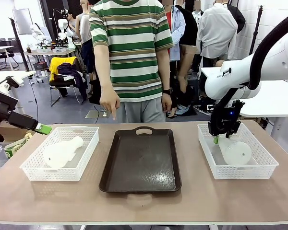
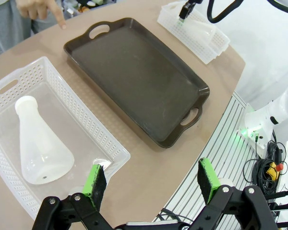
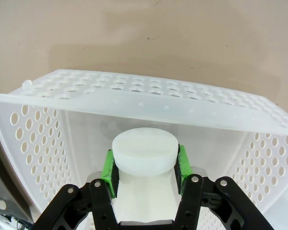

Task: Prepare the laboratory tools.
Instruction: While moving the picked Big flask to the Handle tray indicated by the person, stop as directed by the person.

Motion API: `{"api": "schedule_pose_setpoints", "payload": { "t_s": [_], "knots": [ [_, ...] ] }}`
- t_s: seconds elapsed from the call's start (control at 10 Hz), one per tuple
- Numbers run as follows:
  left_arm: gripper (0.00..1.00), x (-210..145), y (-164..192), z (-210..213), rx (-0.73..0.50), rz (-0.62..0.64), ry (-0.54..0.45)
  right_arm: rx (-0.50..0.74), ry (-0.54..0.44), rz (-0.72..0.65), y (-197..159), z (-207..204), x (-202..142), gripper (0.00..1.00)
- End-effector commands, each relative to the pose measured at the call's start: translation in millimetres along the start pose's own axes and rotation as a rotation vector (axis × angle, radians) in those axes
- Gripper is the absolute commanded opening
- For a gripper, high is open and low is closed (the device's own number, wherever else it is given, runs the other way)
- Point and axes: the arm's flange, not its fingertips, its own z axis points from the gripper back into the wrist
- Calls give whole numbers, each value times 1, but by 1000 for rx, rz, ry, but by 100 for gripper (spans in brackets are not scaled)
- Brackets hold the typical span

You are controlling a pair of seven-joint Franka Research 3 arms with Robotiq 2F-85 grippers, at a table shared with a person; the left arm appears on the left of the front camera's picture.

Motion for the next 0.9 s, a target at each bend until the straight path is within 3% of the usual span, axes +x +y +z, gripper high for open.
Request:
{"api": "schedule_pose_setpoints", "payload": {
  "t_s": [0.0,0.8],
  "knots": [
    [100,-1,2,0,-17,-16,-17,-17,0,-13,0,-1,0,0],
    [100,-1,2,0,-17,-16,-17,0,0,0,0,0,0,0]
  ]
}}
